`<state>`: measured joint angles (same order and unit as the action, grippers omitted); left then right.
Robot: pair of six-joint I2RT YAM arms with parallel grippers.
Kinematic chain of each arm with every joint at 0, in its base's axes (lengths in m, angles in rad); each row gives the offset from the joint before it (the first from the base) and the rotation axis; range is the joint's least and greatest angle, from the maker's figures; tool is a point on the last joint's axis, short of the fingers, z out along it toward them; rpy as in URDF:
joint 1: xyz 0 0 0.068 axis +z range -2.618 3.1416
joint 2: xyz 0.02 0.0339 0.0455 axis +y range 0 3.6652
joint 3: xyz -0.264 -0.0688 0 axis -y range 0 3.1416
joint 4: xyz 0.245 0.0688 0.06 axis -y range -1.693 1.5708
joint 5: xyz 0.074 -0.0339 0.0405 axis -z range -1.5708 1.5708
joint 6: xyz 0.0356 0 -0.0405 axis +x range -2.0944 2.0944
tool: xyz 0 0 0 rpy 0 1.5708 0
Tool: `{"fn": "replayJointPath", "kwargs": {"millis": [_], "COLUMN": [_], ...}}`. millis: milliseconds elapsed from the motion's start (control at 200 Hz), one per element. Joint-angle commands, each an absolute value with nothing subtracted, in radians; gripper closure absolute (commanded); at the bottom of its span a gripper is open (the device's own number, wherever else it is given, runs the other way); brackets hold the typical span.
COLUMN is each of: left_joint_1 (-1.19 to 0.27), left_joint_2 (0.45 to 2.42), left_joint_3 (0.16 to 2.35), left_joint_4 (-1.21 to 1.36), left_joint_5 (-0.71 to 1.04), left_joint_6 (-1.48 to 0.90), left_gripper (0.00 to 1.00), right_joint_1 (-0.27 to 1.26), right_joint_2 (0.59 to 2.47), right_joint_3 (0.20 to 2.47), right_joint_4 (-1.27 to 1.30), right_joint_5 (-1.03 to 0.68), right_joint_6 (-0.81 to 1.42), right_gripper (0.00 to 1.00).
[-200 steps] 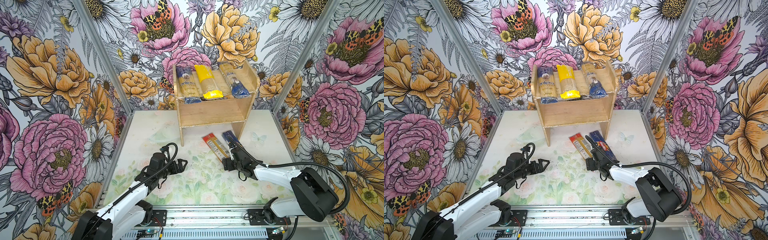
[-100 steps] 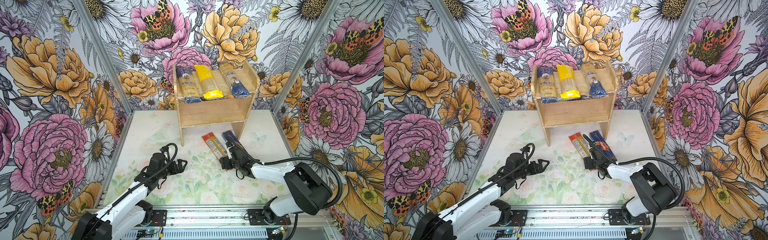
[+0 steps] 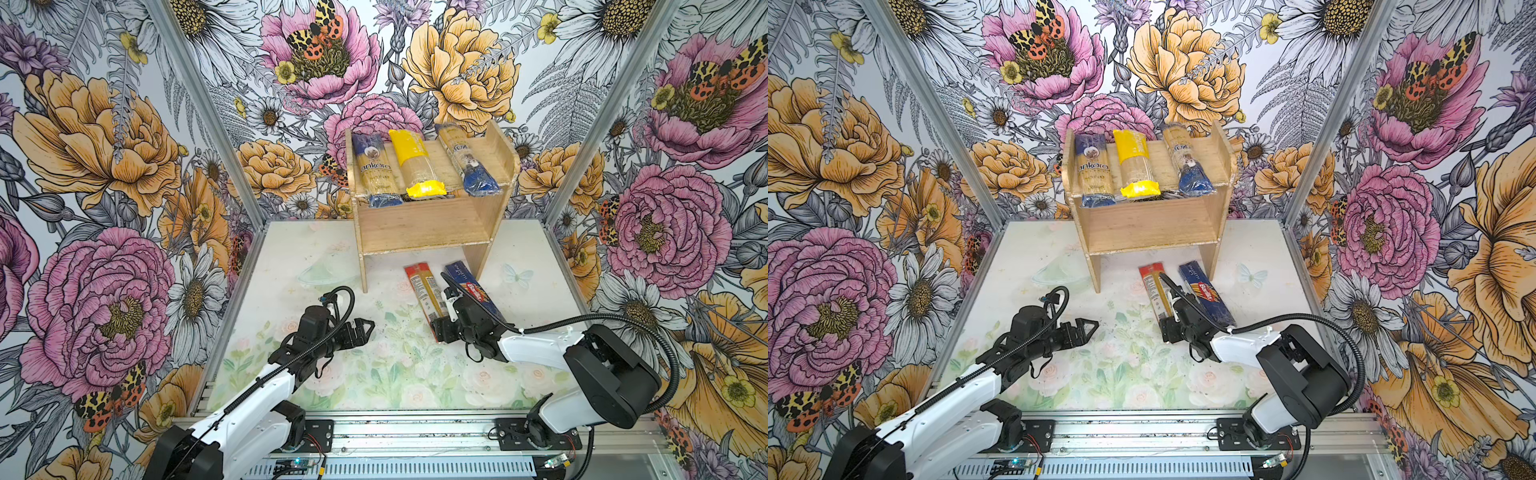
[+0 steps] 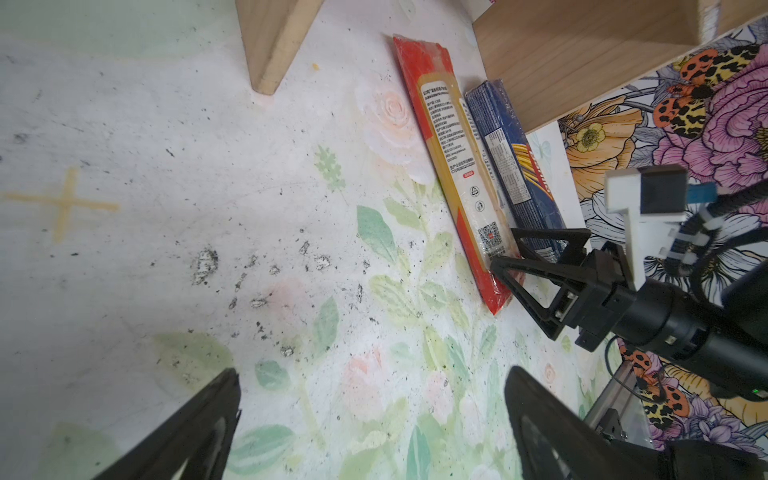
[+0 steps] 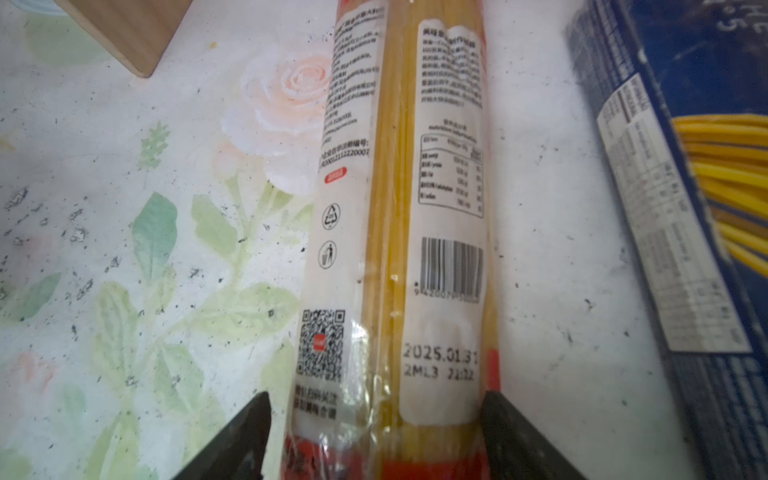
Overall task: Place and organize the pasta boxes and bags onto the shelf
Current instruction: 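Lower the right gripper around the red-capped bag's end nearest the robot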
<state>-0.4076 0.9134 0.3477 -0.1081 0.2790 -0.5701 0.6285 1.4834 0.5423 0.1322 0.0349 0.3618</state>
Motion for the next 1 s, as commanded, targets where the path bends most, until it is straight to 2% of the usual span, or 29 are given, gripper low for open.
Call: {"fn": "replayJointPath", "kwargs": {"millis": [0,335,490,706,996], "left_joint_1": [-0.399,-0.399,-0.399,-0.397,-0.396], "left_joint_2": [0.899,0.902,0.904,0.899,0.895], "left_joint_3": [0.347,0.35,0.35,0.351,0.35], "left_joint_4": [-0.111,-0.112,-0.109,-0.115,-0.12], "left_joint_5": [0.278,0.283,0.282,0.284,0.282], "left_joint_6": [-0.552,-0.551,-0.552,-0.549,-0.546], "left_gripper": [0.01,0.01,0.01,0.01,0.01], "right_joint_1": [0.64,0.641,0.637,0.629,0.621], "right_joint_2": [1.464,1.413,1.393,1.422,1.49], "right_joint_3": [0.525,0.531,0.548,0.58,0.622], "right_joint_4": [0.126,0.126,0.126,0.126,0.128], "right_joint_5": [0.06,0.105,0.093,0.099,0.113], "right_joint_6": [0.387,0.333,0.299,0.281,0.267], "right_gripper": [0.19,0.18,0.11,0.04,0.03]}}
